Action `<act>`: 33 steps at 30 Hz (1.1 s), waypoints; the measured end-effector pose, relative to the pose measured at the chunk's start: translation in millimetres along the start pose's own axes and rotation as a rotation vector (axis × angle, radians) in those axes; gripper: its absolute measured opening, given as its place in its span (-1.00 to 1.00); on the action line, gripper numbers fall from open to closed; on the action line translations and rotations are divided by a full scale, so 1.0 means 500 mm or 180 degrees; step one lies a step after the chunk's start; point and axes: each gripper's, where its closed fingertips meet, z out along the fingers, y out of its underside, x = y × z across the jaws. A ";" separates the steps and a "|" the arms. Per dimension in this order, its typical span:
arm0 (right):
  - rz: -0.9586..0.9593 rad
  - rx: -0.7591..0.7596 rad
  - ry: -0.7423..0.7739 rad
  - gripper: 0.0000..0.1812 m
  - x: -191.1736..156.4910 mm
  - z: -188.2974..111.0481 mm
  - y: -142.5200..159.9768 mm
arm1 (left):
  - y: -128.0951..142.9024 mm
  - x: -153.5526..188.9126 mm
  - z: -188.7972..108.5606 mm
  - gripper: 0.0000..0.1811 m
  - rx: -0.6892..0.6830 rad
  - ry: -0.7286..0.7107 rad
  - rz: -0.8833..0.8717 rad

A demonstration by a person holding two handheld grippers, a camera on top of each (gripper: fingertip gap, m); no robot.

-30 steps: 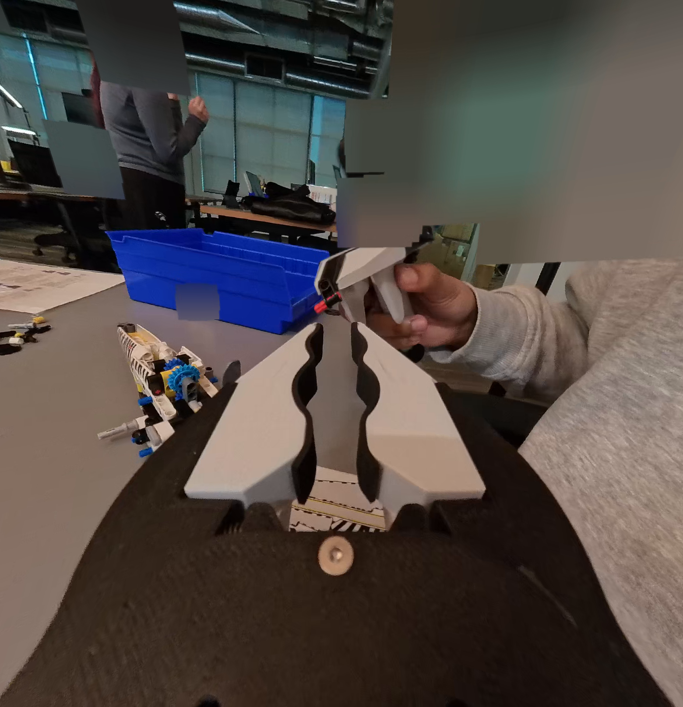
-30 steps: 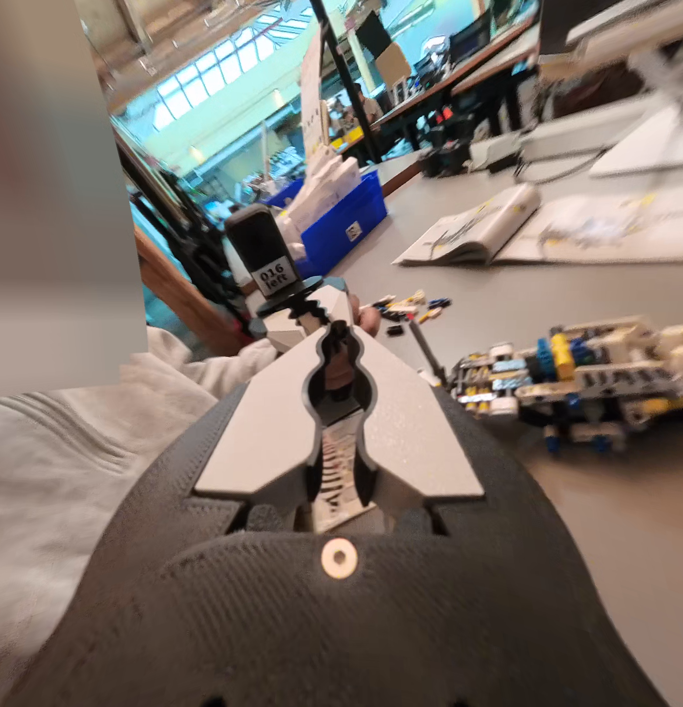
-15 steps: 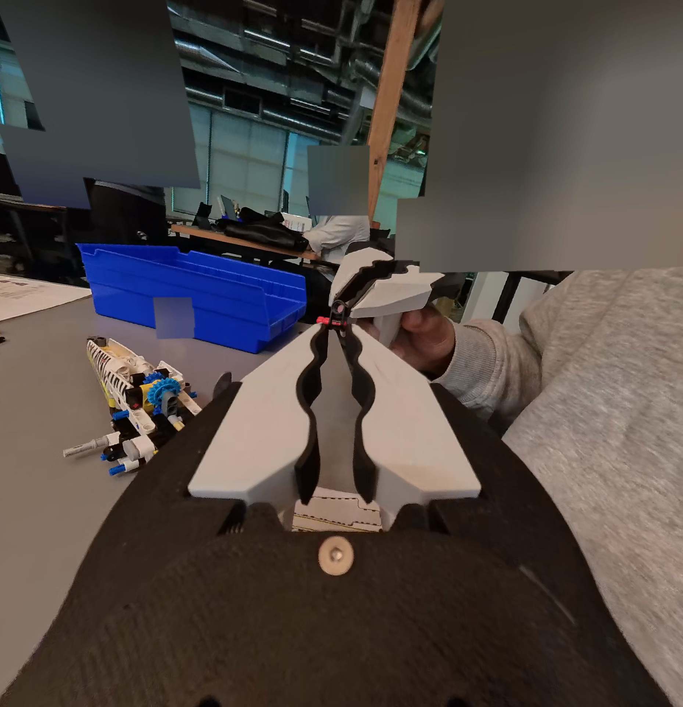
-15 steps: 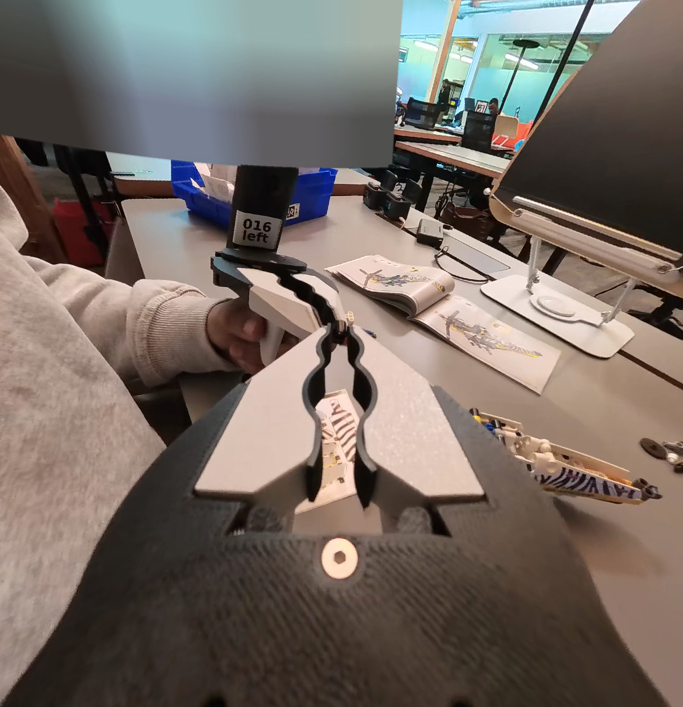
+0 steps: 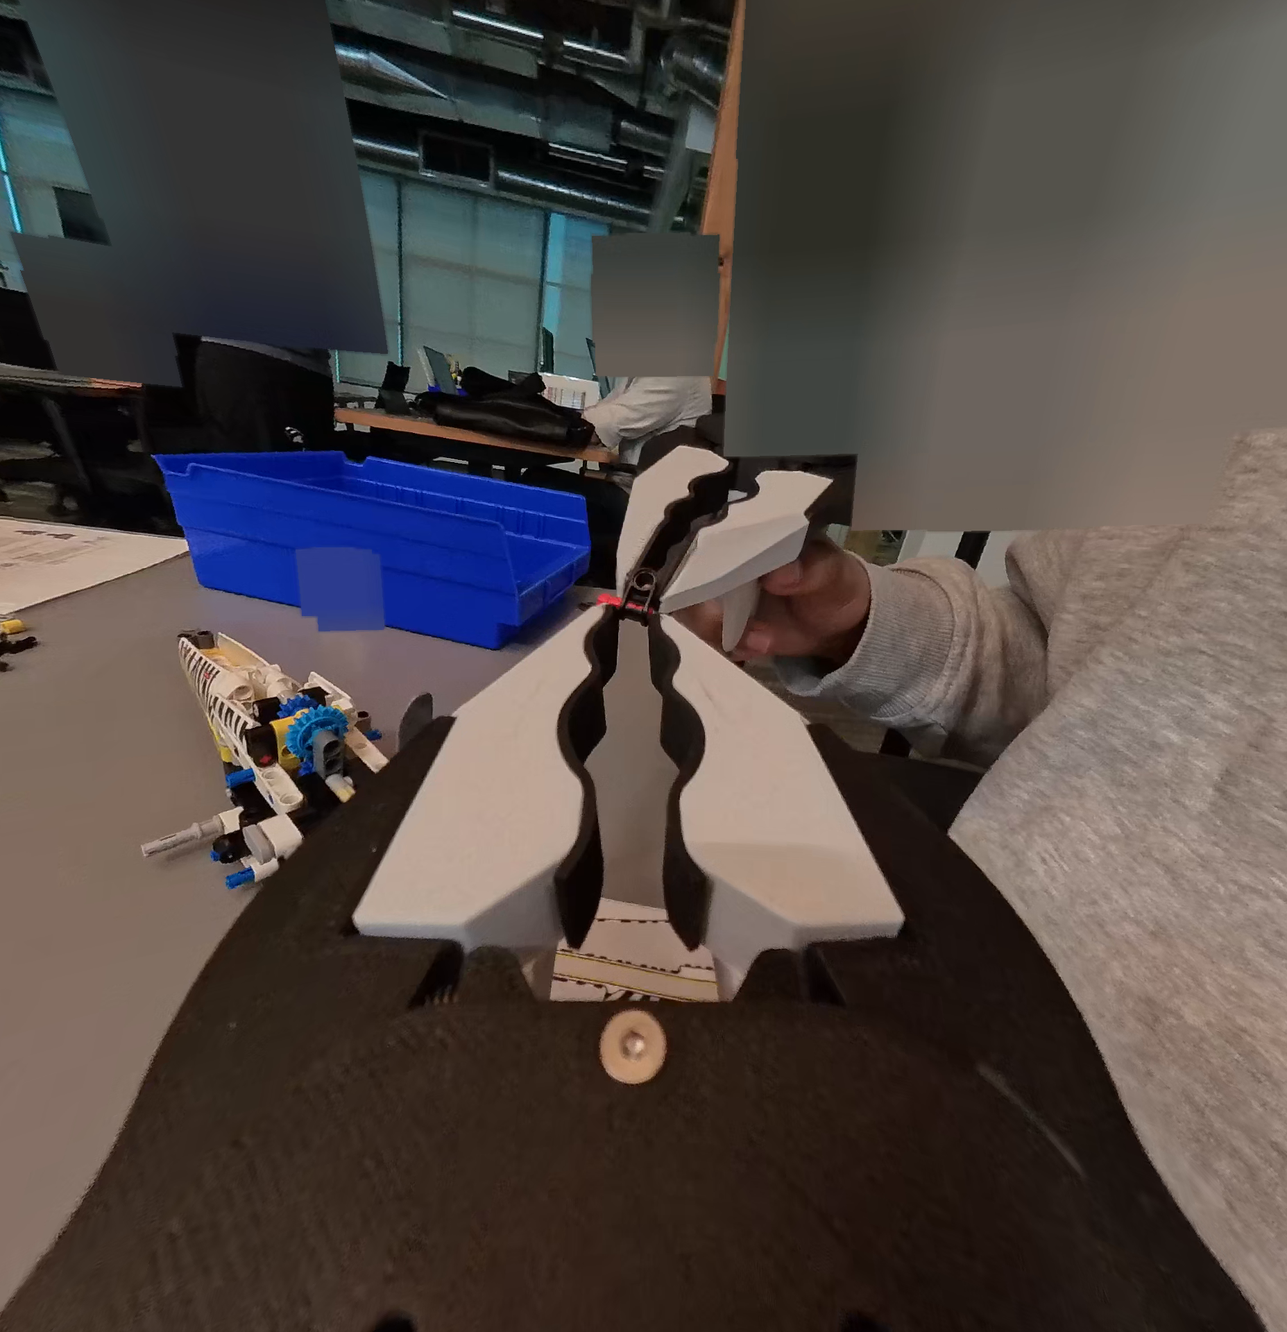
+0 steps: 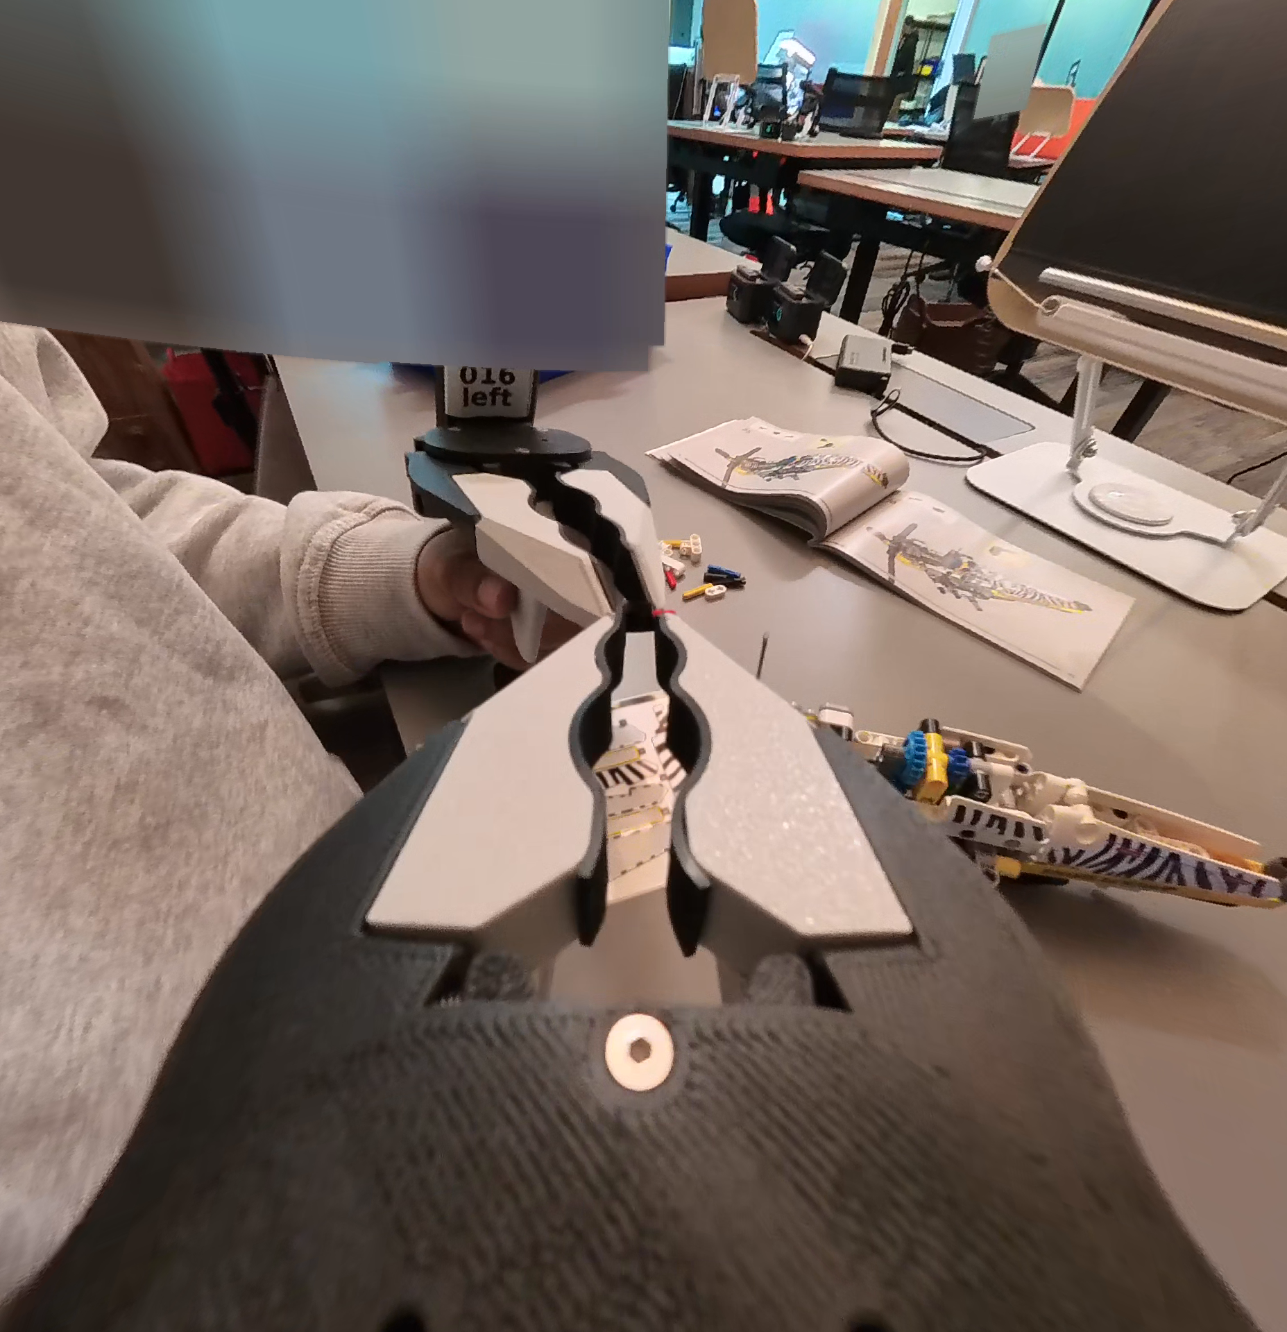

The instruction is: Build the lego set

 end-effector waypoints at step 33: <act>0.0276 -0.1597 0.0571 -0.95 0.208 0.024 0.176 | 0.023 -0.096 -0.005 -0.33 -0.0141 -0.0790 -0.0355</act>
